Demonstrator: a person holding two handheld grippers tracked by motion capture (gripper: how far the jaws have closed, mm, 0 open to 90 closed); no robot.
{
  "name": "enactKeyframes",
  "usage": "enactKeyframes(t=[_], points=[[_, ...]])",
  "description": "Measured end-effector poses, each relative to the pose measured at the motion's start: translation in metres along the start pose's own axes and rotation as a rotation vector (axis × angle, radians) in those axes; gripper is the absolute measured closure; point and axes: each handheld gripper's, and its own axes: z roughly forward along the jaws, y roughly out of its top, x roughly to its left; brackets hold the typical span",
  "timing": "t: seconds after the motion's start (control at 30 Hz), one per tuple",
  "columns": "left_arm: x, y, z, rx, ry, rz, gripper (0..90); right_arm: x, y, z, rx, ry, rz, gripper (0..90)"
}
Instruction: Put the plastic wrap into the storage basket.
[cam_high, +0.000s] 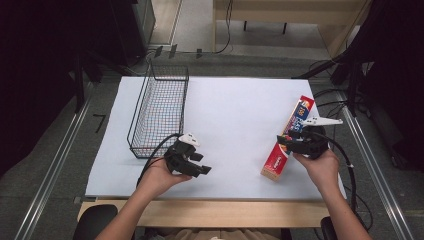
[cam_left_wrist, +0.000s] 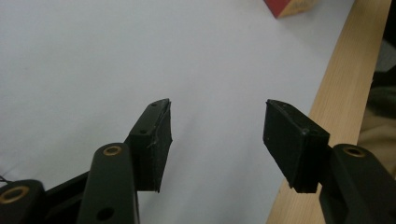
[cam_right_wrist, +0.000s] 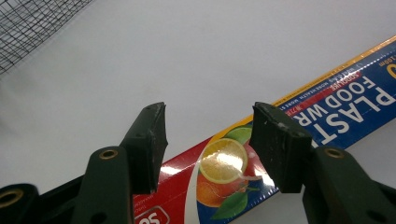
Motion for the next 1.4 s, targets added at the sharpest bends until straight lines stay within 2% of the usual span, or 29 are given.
enactKeyframes(t=[0.1, 0.17, 0.27, 0.37, 0.4, 0.5, 0.67, 0.83, 0.97, 1.0, 1.07, 1.13, 1.4], points=[[0.002, 0.001, -0.003, -0.041, -0.007, -0.014, 37.9, 0.001, -0.001, 0.001, 0.004, 0.007, -0.003, 44.6], [0.002, 0.001, -0.003, -0.045, 0.002, -0.011, 36.3, 0.001, -0.002, 0.002, 0.005, 0.013, 0.003, 43.7], [0.002, 0.003, -0.002, -0.029, -0.004, -0.009, 36.7, 0.002, -0.002, 0.001, 0.011, 0.006, 0.008, 43.6], [0.001, 0.005, 0.001, 0.017, -0.058, -0.039, 42.2, 0.003, -0.003, 0.000, 0.009, 0.000, 0.000, 42.0], [-0.001, 0.006, 0.002, 0.017, -0.061, -0.037, 42.4, 0.003, -0.004, -0.001, 0.010, -0.006, 0.001, 41.4], [-0.006, 0.008, 0.002, -0.001, -0.054, 0.009, 39.9, 0.002, -0.005, -0.001, 0.016, -0.010, 0.007, 41.2], [-0.004, 0.009, 0.007, -0.006, -0.055, 0.041, 40.0, 0.004, -0.008, -0.002, 0.025, -0.013, 0.004, 42.3], [-0.004, 0.010, 0.008, -0.005, -0.060, 0.031, 40.6, 0.004, -0.008, -0.003, 0.018, -0.014, 0.009, 42.8], [-0.002, 0.011, 0.008, -0.021, -0.069, 0.029, 40.8, 0.004, -0.008, -0.001, 0.034, -0.030, 0.018, 42.7], [-0.002, 0.011, 0.009, -0.024, -0.067, 0.035, 40.8, 0.003, -0.008, -0.001, 0.032, -0.029, 0.025, 42.4], [-0.002, 0.010, 0.010, -0.017, -0.061, 0.040, 40.8, 0.002, -0.007, -0.003, 0.014, -0.028, 0.073, 42.1], [-0.002, 0.010, 0.010, -0.025, -0.057, 0.024, 40.7, 0.002, -0.005, -0.005, 0.004, -0.036, 0.085, 42.1], [-0.004, 0.014, 0.007, -0.021, -0.078, 0.032, 40.8, -0.001, -0.007, -0.006, 0.027, -0.072, 0.071, 41.0]])
